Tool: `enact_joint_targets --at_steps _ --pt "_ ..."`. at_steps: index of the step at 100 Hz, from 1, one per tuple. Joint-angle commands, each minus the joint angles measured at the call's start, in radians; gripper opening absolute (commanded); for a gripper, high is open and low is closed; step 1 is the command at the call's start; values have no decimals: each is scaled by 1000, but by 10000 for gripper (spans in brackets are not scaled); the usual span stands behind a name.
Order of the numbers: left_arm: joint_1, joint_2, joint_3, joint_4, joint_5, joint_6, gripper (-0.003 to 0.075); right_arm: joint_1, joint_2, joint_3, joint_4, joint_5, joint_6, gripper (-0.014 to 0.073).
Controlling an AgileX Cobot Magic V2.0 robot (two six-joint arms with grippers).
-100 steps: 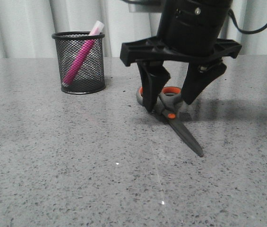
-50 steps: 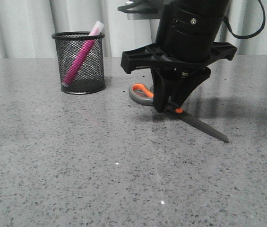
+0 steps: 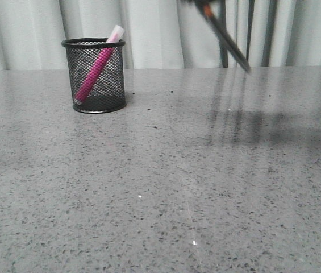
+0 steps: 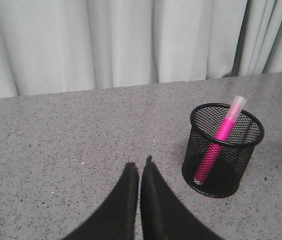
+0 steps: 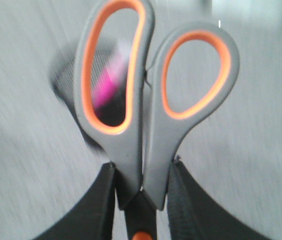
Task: Put pen and scissors into bin
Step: 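Lift the scissors blade-down and carry them over the mesh cup, then lower the scissors into the cup and open the right gripper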
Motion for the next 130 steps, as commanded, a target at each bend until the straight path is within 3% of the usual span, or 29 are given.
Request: enact_joint_targets --at_steps 1,29,50,72,130 --pt "-7 -7 -30 -40 -3 -8 -19 9 -41 8 -11 -326 -11 -74" --pt "-7 -7 -30 -43 -1 -8 -19 13 178 -63 -11 -736 -11 -74" --pt "-7 -7 -30 -43 -1 -8 -19 47 357 -183 -18 -912 -11 -74" --pt "-7 -7 -30 -43 -1 -8 -19 52 476 -309 -18 -915 -11 -74" --pt "-7 -7 -30 -43 -1 -8 -19 52 547 -308 -23 -754 -11 -75"
